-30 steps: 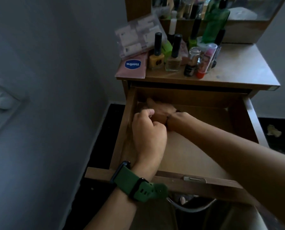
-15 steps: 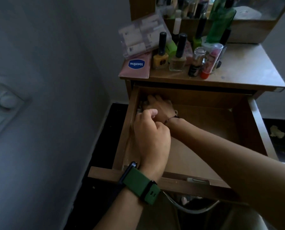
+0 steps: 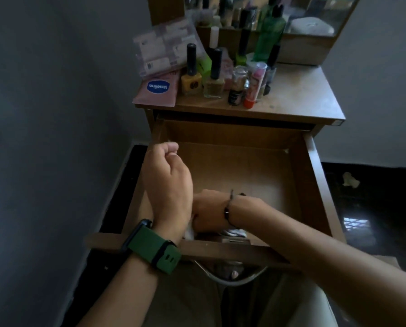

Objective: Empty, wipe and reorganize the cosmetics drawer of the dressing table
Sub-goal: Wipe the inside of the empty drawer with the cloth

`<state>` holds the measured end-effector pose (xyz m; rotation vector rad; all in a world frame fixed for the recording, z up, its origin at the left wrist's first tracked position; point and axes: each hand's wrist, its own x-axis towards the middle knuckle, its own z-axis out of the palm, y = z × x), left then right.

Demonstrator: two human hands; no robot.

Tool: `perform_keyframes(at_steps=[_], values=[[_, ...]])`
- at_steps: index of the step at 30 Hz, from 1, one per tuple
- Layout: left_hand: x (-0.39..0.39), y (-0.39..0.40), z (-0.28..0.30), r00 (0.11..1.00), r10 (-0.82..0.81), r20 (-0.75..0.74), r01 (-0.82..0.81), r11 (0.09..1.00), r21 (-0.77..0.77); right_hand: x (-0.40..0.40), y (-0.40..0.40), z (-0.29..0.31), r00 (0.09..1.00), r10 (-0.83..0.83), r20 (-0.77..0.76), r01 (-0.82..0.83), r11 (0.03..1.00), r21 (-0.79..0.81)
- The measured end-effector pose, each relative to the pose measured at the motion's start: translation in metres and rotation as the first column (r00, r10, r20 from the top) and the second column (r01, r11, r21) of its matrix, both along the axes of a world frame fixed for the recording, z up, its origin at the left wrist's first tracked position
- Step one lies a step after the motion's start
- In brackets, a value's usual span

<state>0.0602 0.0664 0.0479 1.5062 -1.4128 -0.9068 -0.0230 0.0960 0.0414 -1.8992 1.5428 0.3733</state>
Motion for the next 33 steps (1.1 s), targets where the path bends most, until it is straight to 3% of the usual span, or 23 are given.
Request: perform_keyframes(at_steps=[2, 7, 13, 18, 25, 28, 31, 33], values=[[0.000, 0.000, -0.001, 1.000, -0.026, 0.006, 0.025, 0.999, 0.022, -0.009, 0.008, 0.002, 1.000, 0.016, -0.022, -0.016, 1.000, 0.000], [-0.001, 0.001, -0.004, 0.997, -0.069, 0.044, 0.066, 0.995, 0.077, -0.066, 0.046, 0.021, 0.952, 0.055, -0.300, -0.005, 0.986, 0.165], [-0.001, 0.004, -0.005, 0.991, -0.102, 0.082, 0.091, 0.988, 0.126, -0.069, 0.057, 0.012, 0.934, 0.022, -0.357, 0.024, 0.992, 0.124], [0.001, 0.003, -0.004, 0.988, -0.116, 0.103, 0.102, 0.986, 0.136, -0.049, 0.047, 0.011, 0.968, -0.081, -0.237, 0.076, 0.997, -0.030], [0.003, 0.003, 0.002, 0.994, -0.029, 0.109, 0.021, 0.997, 0.073, 0.027, -0.002, 0.000, 0.977, -0.163, 0.134, 0.200, 0.920, -0.338], [0.004, 0.003, 0.001, 0.995, -0.027, 0.095, 0.020, 0.997, 0.071, 0.019, -0.015, -0.008, 0.987, -0.155, 0.050, 0.160, 0.868, -0.471], [0.000, 0.003, -0.003, 0.984, -0.113, 0.135, 0.092, 0.984, 0.152, 0.003, -0.019, -0.027, 0.993, -0.001, -0.119, -0.031, 0.965, -0.262], [-0.002, 0.001, -0.007, 0.979, -0.157, 0.133, 0.129, 0.972, 0.198, -0.009, -0.022, -0.032, 0.986, 0.011, -0.167, -0.043, 0.981, -0.189]])
